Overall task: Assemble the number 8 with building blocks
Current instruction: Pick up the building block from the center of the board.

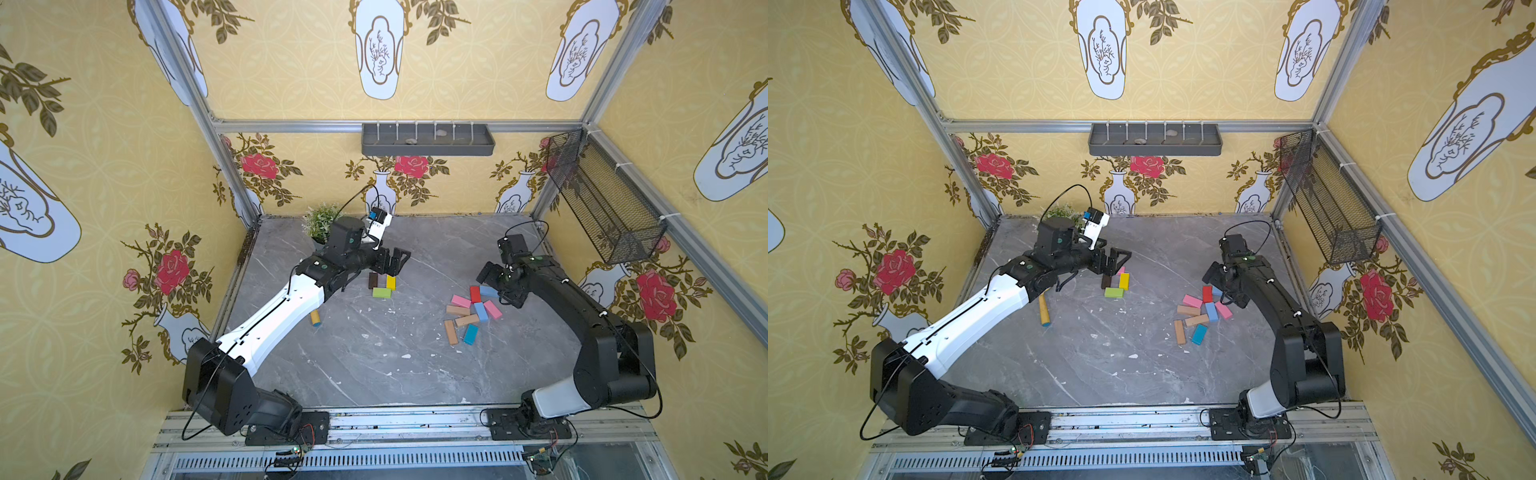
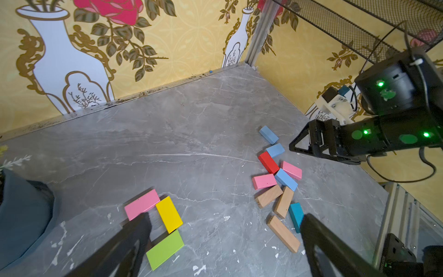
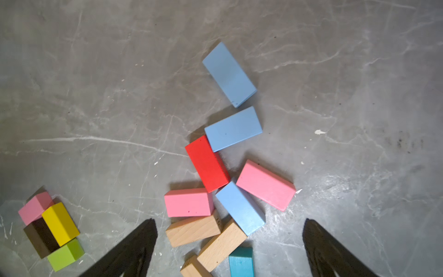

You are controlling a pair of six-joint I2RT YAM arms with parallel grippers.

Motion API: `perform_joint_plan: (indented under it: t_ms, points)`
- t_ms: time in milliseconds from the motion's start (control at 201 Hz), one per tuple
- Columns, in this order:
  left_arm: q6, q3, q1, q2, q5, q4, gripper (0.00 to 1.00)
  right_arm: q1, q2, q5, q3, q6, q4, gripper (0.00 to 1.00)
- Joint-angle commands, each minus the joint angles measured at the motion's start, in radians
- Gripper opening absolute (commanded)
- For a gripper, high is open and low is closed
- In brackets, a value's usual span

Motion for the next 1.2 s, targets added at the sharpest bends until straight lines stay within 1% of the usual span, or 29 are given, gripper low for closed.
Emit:
perform_joint_plan:
  t_ms: [0, 119, 164, 358, 523, 777, 1195]
  points:
    - [0.048, 0.036, -0.028, 0.033, -0.039, -0.038, 1.00, -0.049, 0.034, -0.009, 0.002, -0.004, 0.038, 0.98]
    - [0.052, 0.048, -0.042, 0.045, -0.056, -0.038, 1.00, -0.101, 0.103, -0.014, 0.022, 0.010, 0.048, 1.00]
    - [0.052, 0.047, -0.044, 0.042, -0.063, -0.038, 1.00, -0.113, 0.127, -0.016, 0.030, 0.014, 0.057, 0.99]
    - [0.070, 0.024, -0.044, 0.021, -0.108, -0.036, 1.00, -0.144, 0.230, -0.016, 0.097, 0.005, 0.088, 0.99]
    - [0.077, 0.016, -0.044, 0.013, -0.130, -0.035, 1.00, -0.144, 0.328, -0.021, 0.170, 0.004, 0.083, 0.99]
    - [0.083, 0.011, -0.044, 0.009, -0.143, -0.035, 1.00, -0.144, 0.441, -0.034, 0.271, 0.049, 0.049, 0.99]
    - [0.088, 0.007, -0.044, 0.006, -0.159, -0.037, 1.00, -0.132, 0.522, -0.012, 0.364, 0.098, -0.030, 0.94]
